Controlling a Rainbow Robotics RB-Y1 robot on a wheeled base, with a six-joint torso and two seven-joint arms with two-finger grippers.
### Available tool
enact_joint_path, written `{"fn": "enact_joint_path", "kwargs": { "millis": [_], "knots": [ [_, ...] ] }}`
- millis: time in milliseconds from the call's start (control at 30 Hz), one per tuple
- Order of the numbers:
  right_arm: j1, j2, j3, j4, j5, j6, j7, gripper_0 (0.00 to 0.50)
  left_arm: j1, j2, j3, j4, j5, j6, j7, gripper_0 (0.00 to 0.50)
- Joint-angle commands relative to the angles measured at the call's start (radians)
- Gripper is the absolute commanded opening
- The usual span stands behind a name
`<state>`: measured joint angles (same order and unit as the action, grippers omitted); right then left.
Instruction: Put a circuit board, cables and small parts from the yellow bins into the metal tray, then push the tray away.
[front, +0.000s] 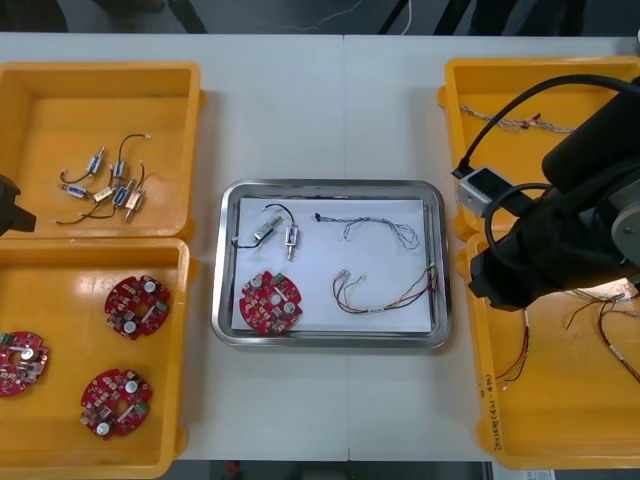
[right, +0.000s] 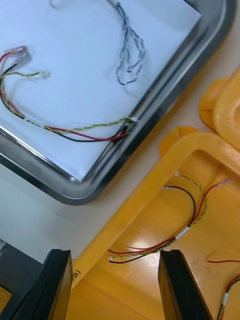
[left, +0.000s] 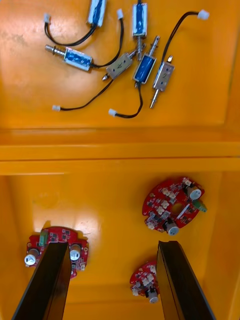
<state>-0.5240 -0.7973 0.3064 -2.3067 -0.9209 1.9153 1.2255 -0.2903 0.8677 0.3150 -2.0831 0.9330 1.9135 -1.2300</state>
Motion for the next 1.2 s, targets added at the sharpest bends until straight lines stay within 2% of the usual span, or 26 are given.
{"fn": "enact_joint_path", "kwargs": {
  "millis": [33, 367, 533, 767, 867, 1067, 1200],
  "knots": [
    [-0.094, 0.033, 0.109, -0.019, 0.016, -0.007, 0.063, 0.5, 0.065, 0.053, 0.053, -0.06, 0.018, 0.006, -0.065, 0.5],
    [-0.176, 0.079, 0.293, -0.019, 0.066, -0.056, 0.127, 0.5, 0.131, 0.051, 0.078, -0.091, 0.038, 0.006, -0.062, 0.5],
    [-0.203, 0.13, 0.359, -0.002, 0.126, -0.078, 0.281, 0.5, 0.131, 0.045, 0.075, -0.091, 0.041, 0.006, -0.06, 0.5],
    [-0.254, 0.199, 0.439, 0.081, 0.146, -0.096, 0.381, 0.5, 0.131, 0.045, 0.073, -0.091, 0.041, 0.006, -0.06, 0.5],
    [-0.283, 0.247, 0.496, 0.124, 0.186, -0.113, 0.448, 0.5, 0.131, 0.045, 0.073, -0.091, 0.041, 0.006, -0.06, 0.5],
    [-0.306, 0.288, 0.597, 0.156, 0.258, -0.154, 0.479, 0.5, 0.131, 0.045, 0.073, -0.091, 0.041, 0.006, -0.06, 0.5],
    [-0.307, 0.286, 0.662, 0.158, 0.294, -0.197, 0.476, 0.5, 0.131, 0.045, 0.073, -0.091, 0.041, 0.006, -0.06, 0.5]
  ]
}}
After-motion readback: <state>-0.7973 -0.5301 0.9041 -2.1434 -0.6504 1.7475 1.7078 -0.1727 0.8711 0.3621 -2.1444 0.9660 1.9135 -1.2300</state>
